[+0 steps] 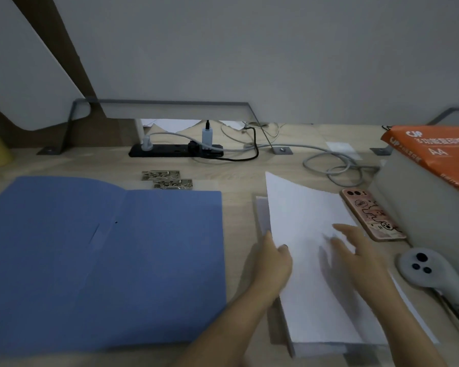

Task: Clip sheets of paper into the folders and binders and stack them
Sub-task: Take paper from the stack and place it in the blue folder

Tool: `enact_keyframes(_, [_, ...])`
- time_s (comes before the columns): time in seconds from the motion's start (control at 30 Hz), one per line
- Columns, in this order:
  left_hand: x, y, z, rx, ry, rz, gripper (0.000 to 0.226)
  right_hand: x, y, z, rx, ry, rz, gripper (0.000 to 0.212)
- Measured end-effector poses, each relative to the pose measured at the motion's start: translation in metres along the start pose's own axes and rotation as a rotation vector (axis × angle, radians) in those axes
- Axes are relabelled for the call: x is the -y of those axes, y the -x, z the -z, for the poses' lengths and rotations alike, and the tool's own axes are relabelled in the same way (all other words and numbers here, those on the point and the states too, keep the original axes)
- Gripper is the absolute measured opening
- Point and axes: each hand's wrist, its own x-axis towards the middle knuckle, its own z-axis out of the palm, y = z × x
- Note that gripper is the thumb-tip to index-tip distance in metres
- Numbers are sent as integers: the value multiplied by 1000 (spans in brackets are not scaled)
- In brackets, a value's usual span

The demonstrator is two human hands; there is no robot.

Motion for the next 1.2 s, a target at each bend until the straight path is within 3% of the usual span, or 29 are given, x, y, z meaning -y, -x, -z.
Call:
enact_keyframes(0.1, [-6, 9, 33, -30, 129, -101, 23, -2, 7, 24, -56, -76, -38, 50])
enact_keyframes(0.17, [-5, 16, 58, -40, 206, -142, 20, -2, 16, 29, 12, -179, -93, 43])
enact_keyframes(0.27, [0, 29, 96, -52, 285, -177, 20, 8, 38, 22, 249, -378, -185, 24])
enact_keyframes(0.37, [9, 42, 125, -111, 294, -161, 21, 22, 58, 0, 319, -514, -131, 22])
enact_keyframes(0.8, [90, 92, 258, -568, 231, -180, 16, 68, 81, -127, 398, -561, -62, 29])
enact_keyframes(0.97, [144, 122, 284, -691, 36, -164, 6, 69, 78, -161, 389, -520, -81, 34])
enact_keyframes(1.2, [172, 156, 290, -824, -465, 6, 29, 59, 73, -175, 388, -409, -105, 31])
